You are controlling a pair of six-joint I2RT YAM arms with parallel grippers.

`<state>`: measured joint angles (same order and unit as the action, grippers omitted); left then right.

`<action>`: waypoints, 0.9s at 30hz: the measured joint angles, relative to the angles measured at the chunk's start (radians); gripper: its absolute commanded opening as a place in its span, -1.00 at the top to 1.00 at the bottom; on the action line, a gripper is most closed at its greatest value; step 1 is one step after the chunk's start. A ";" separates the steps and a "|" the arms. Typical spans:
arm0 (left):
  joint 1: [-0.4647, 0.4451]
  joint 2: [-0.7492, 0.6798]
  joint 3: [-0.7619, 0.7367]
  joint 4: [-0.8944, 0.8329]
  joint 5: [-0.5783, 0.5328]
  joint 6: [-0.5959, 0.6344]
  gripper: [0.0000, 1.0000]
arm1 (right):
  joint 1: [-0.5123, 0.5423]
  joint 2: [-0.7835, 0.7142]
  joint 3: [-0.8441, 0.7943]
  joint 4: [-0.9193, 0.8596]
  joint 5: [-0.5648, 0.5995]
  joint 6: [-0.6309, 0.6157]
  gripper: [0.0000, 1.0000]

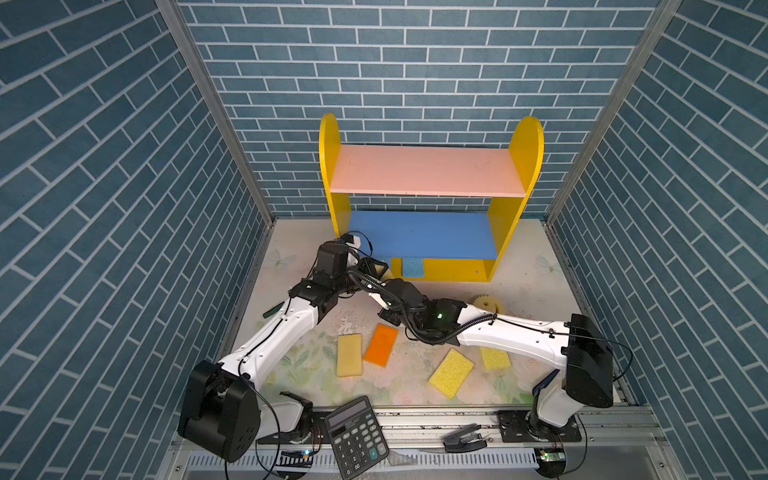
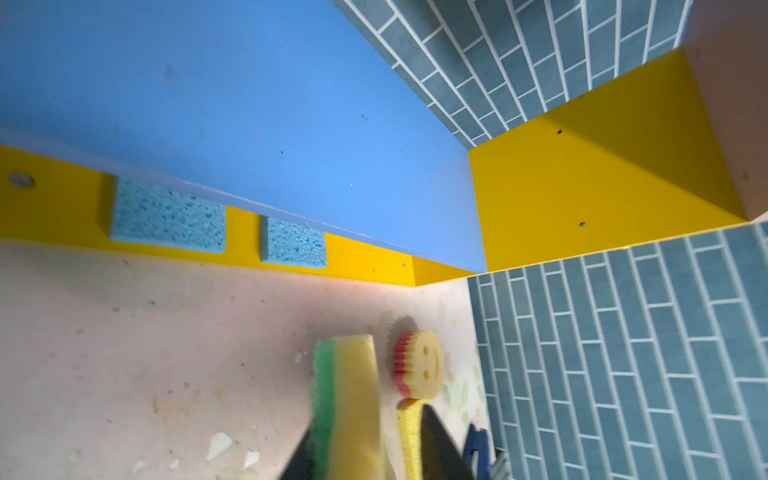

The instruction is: Place and organize the cleaning sponges onto the shelf

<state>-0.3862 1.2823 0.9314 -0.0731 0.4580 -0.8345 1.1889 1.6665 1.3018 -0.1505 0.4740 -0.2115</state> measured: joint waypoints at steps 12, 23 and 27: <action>0.089 -0.166 -0.151 0.154 0.013 -0.077 -0.20 | -0.320 -0.351 -0.287 0.072 -0.330 0.499 1.00; 0.103 -0.169 -0.225 0.201 0.017 -0.119 -0.17 | -0.525 -0.430 -0.663 0.314 -0.653 0.982 1.00; 0.103 -0.189 -0.225 0.202 0.017 -0.118 -0.18 | -0.599 -0.430 -0.708 0.399 -0.709 1.046 1.00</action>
<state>-0.2836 1.0935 0.7059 0.1291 0.4747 -0.9524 0.5903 1.2369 0.5941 0.2489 -0.2352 0.8349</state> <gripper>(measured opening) 0.587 0.053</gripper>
